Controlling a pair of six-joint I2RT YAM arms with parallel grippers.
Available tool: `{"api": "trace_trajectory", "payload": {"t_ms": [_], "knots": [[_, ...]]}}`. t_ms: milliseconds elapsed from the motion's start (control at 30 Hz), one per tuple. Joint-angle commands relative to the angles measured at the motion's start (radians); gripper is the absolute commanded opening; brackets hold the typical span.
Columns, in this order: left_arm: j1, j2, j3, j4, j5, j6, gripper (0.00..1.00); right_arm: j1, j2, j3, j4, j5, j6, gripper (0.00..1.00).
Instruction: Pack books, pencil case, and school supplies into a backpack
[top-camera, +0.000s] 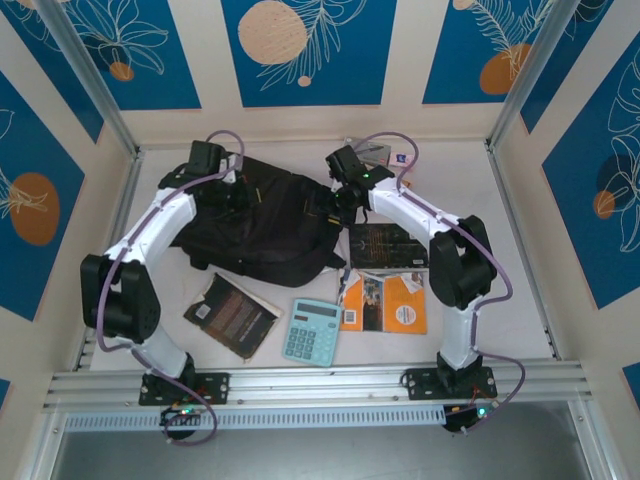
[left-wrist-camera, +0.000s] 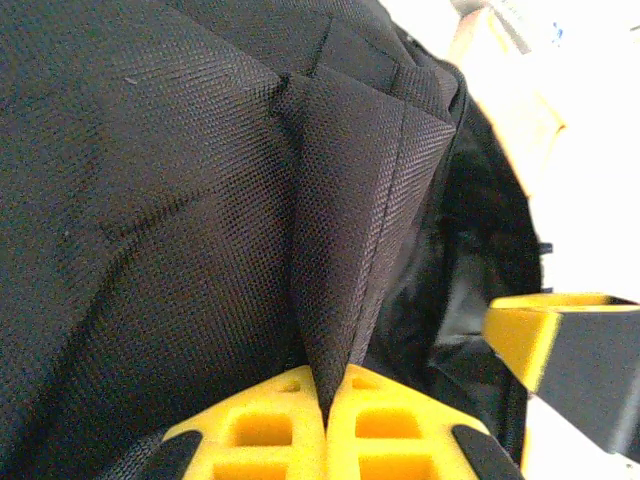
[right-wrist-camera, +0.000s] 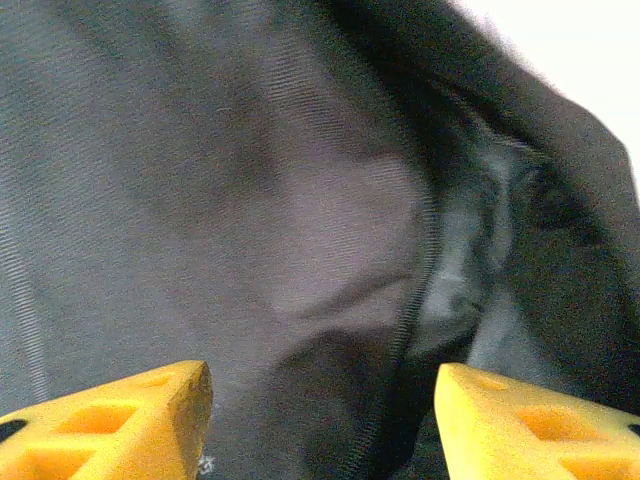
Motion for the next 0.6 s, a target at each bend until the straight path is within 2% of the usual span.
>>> {"api": "trace_trajectory", "payload": {"t_ms": [0, 133, 167, 233, 267, 300, 433, 567], "knots": [[0.051, -0.078, -0.020, 0.114, 0.168, -0.124, 0.00, -0.032, 0.007, -0.047, -0.001, -0.006, 0.025, 0.64], [0.075, -0.096, -0.024, 0.163, 0.238, -0.196, 0.00, -0.045, 0.015, -0.057, 0.010, -0.030, 0.036, 0.69], [0.079, -0.099, -0.020, 0.167, 0.251, -0.206, 0.00, -0.050, 0.013, -0.065, 0.021, -0.048, 0.042, 0.76], [0.083, -0.105, -0.013, 0.167, 0.262, -0.217, 0.00, -0.064, 0.003, -0.091, 0.063, -0.102, 0.056, 0.78], [0.085, -0.109, -0.013, 0.168, 0.265, -0.221, 0.00, -0.071, -0.007, -0.111, 0.096, -0.136, 0.071, 0.95], [0.090, -0.113, -0.015, 0.173, 0.270, -0.230, 0.00, -0.081, -0.022, -0.138, 0.139, -0.179, 0.088, 0.98], [0.093, -0.115, -0.029, 0.195, 0.295, -0.247, 0.00, -0.105, -0.067, -0.240, 0.368, -0.398, 0.170, 0.97], [0.093, -0.109, -0.045, 0.201, 0.301, -0.246, 0.00, -0.105, -0.103, -0.301, 0.532, -0.528, 0.276, 0.88]]}}
